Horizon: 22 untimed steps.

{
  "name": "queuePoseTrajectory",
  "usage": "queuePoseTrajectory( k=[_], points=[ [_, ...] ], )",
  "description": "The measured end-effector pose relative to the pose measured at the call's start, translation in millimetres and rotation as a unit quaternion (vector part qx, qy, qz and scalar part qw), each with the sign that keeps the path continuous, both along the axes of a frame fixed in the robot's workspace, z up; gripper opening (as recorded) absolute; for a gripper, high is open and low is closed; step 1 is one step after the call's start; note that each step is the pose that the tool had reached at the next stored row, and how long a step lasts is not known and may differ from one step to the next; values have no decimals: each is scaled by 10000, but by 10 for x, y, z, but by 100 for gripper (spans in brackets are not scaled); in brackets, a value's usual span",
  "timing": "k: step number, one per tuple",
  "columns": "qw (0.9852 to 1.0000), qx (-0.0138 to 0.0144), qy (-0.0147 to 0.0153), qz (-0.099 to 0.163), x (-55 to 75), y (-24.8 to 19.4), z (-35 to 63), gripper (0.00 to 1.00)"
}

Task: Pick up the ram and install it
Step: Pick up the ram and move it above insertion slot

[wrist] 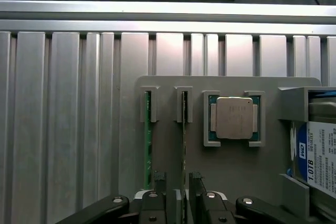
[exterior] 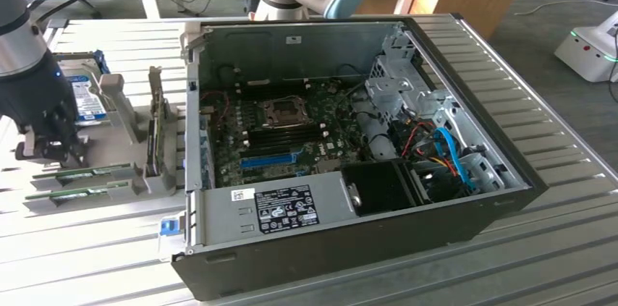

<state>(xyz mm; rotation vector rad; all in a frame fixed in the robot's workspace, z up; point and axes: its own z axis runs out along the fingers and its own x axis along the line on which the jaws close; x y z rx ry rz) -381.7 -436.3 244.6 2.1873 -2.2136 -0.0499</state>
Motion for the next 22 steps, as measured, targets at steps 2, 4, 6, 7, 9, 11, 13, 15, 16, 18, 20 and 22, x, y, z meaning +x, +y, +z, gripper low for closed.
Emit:
queuePoseTrajectory(
  k=[2,4,6,7,9,11,13,15,16,18,20,22],
  points=[
    [10000,0,0,0,0,-18,0,31],
    [10000,0,0,0,0,-35,0,31],
    [10000,0,1,0,0,-52,1,31],
    [10000,0,1,0,0,-62,1,31],
    [10000,0,0,0,0,-79,0,31],
    [10000,0,0,0,0,-96,0,31],
    [10000,0,0,0,0,-112,0,31],
    [10000,0,0,0,0,-129,0,31],
    [10000,0,1,0,0,-138,1,31],
    [10000,0,1,0,0,-154,1,31],
    [10000,0,0,0,0,-171,0,31],
    [10000,0,0,0,0,-190,0,31]
  ],
)
